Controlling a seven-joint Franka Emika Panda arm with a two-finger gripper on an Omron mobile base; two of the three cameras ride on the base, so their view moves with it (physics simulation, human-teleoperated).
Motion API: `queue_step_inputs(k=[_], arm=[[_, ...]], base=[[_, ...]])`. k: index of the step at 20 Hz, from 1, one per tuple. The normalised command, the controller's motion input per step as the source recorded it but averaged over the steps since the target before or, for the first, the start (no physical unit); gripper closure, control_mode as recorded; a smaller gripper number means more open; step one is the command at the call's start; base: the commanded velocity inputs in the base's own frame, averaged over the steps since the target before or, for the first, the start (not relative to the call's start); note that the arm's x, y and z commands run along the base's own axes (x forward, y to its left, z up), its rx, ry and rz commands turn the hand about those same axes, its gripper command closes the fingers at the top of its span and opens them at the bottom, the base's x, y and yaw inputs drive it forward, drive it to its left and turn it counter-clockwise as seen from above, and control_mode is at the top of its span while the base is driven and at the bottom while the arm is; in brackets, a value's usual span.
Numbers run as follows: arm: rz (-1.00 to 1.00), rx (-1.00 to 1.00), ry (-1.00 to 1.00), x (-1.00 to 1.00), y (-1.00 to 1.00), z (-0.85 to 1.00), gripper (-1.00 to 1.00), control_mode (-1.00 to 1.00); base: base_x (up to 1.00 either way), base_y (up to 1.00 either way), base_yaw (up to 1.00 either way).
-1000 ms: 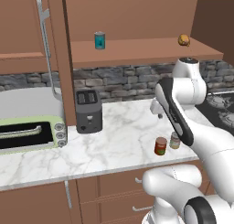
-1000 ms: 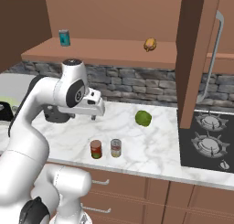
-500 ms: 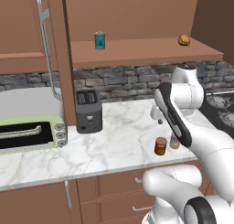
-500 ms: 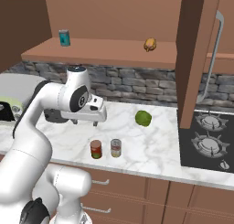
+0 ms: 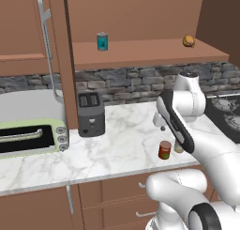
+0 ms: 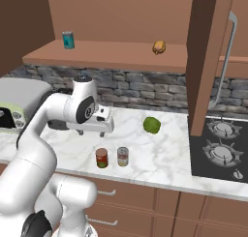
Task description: Pick the cans from the counter and place them in their designated side in the cabinet.
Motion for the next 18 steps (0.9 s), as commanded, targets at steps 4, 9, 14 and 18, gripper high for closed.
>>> queue_step_inputs(k=[4,9,14,18], arm=[[0.0,0.0,0.0,0.16,-0.04,-0.15,-1.0,-1.0],[0.0,0.0,0.0,0.16,-0.07,-0.15,-1.0,-1.0],[0.0,0.0,0.0,0.12,-0.04,-0.16,-1.0,-1.0],[0.0,0.0,0.0,0.04,0.0,-0.21,-1.0,-1.0]], base=[[0.0,0.0,0.0],[0.0,0.0,0.0],[0.0,0.0,0.0],[0.0,0.0,0.0]])
